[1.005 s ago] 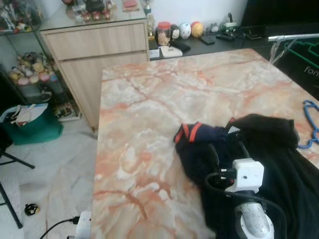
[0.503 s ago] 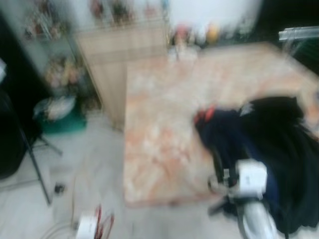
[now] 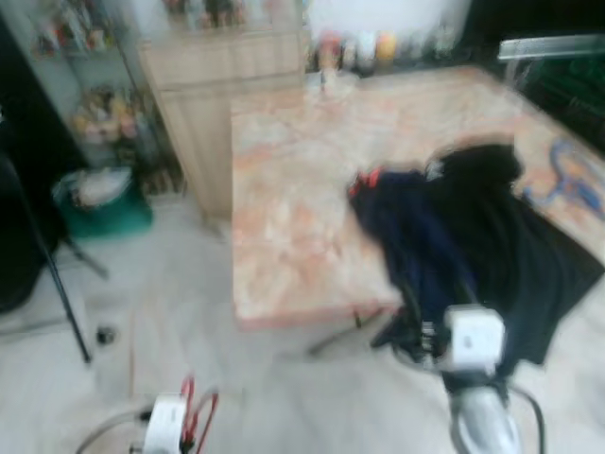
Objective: Hang hanger
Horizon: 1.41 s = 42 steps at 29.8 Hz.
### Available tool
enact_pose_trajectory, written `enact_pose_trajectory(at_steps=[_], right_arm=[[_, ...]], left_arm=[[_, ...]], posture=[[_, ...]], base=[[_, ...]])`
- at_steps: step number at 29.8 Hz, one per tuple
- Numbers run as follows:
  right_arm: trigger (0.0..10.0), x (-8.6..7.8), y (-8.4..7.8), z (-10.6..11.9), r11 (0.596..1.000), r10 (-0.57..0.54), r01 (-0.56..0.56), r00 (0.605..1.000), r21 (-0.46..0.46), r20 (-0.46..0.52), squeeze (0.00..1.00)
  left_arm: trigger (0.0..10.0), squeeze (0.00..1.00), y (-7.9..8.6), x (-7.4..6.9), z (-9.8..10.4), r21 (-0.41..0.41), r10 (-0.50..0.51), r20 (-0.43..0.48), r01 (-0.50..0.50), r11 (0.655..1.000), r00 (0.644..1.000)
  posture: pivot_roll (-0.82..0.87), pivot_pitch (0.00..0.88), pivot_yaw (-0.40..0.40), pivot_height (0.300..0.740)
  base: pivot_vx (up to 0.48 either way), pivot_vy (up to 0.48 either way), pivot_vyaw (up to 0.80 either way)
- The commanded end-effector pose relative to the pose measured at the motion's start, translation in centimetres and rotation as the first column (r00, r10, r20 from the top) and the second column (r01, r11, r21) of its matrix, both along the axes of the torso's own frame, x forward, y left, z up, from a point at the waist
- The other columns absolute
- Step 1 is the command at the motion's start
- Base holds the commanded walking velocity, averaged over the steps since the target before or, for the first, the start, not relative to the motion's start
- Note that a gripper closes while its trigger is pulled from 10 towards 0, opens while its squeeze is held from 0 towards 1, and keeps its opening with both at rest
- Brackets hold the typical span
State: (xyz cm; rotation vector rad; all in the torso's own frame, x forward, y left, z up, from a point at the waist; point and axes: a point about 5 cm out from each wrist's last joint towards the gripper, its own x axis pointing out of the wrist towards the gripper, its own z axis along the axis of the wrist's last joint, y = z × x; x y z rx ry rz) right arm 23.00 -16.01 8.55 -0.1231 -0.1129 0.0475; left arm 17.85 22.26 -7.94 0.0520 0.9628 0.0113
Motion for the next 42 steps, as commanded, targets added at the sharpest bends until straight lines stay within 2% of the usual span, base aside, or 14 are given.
enact_pose_trajectory(at_steps=[1,12,20,22,25,28,31,32,34,36,37,39,42], right_arm=[[10.0,0.1,-0.3,0.2,1.0,-0.007,0.007,1.0,-0.008,0.01,0.0],[10.0,-0.1,-1.1,-1.4,0.999,-0.043,0.043,0.997,0.001,-0.057,0.0],[10.0,-0.8,-1.9,-5.0,0.997,-0.073,0.076,0.976,0.007,-0.206,0.0],[10.0,-1.3,-2.4,-7.1,0.994,-0.096,0.105,0.95,0.017,-0.297,0.0],[10.0,-1.7,-2.5,-8.7,0.993,-0.098,0.113,0.925,0.021,-0.367,0.0],[10.0,-2.5,-2.5,-11.1,0.991,-0.087,0.123,0.874,0.045,-0.478,0.0],[10.0,-4.1,-2.4,-14.2,0.982,-0.074,0.168,0.771,0.091,-0.633,0.0],[10.0,-4.6,-2.5,-14.7,0.981,-0.081,0.175,0.745,0.078,-0.662,0.0],[10.0,-6.2,-2.6,-16.2,0.976,-0.094,0.208,0.662,0.061,-0.743,0.0],[10.0,-7.2,-2.6,-17.0,0.976,-0.097,0.213,0.607,0.044,-0.789,0.0],[10.0,-8.2,-2.5,-17.6,0.981,-0.096,0.191,0.553,0.014,-0.828,0.0],[10.0,-8.5,-2.4,-17.9,0.987,-0.098,0.159,0.531,-0.014,-0.842,0.0],[10.0,-8.4,-2.3,-17.9,0.99,-0.094,0.142,0.533,-0.021,-0.841,0.0]], left_arm=[[10.0,0.0,0.2,0.1,0.1,0.004,0.008,0.002,-0.008,1.0,1.0],[10.0,0.0,-0.1,0.1,0.0,0.023,-0.028,-0.013,0.029,0.999,1.0],[10.0,0.0,-0.6,0.1,-0.1,0.012,-0.016,-0.007,0.016,1.0,1.0],[10.0,0.0,-0.9,0.1,-0.2,0.009,-0.015,-0.009,0.015,1.0,1.0],[10.0,0.0,-1.2,0.1,-0.2,0.007,-0.014,-0.011,0.014,1.0,1.0],[10.0,0.0,-1.2,0.1,-0.2,0.008,-0.014,-0.015,0.014,1.0,1.0],[10.0,0.0,-1.1,0.1,-0.2,0.009,-0.027,-0.022,0.028,1.0,0.999],[10.0,0.0,-1.1,0.1,-0.2,0.013,-0.035,-0.025,0.035,0.999,0.999],[10.0,0.0,-1.1,0.1,-0.2,0.015,-0.039,-0.029,0.04,0.999,0.999],[10.0,0.0,-1.2,0.1,-0.3,0.015,-0.042,-0.03,0.042,0.999,0.999],[10.0,0.0,-1.2,0.1,-0.3,0.021,-0.054,-0.034,0.055,0.998,0.998],[10.0,0.0,-1.2,0.1,-0.3,0.024,-0.058,-0.036,0.059,0.998,0.998],[10.0,0.0,-1.1,0.0,-0.3,0.025,-0.053,-0.038,0.054,0.998,0.998]], posture=[[-0.05,0.0,0.073,0.74],[-0.05,0.0,0.07,0.74],[-0.05,0.0,0.069,0.74],[-0.05,0.0,0.069,0.74],[-0.05,0.0,0.069,0.74],[-0.05,0.0,0.07,0.74],[-0.06,0.0,0.071,0.74],[-0.06,0.0,0.069,0.74],[-0.06,0.0,0.069,0.74],[-0.05,0.0,0.069,0.74],[-0.05,0.0,0.067,0.74],[-0.04,0.0,0.063,0.74],[-0.05,0.0,0.062,0.74]], base=[[-0.277,0.0,0.0],[-0.097,0.0,0.0],[0.0,0.0,0.0],[0.0,0.0,0.0],[0.0,0.0,0.0],[0.0,0.0,0.0],[0.0,0.0,0.0],[0.0,0.0,0.0],[0.0,0.0,0.0],[0.0,0.0,0.0],[0.0,0.0,0.0],[0.0,0.0,0.0],[0.0,0.0,0.0]])
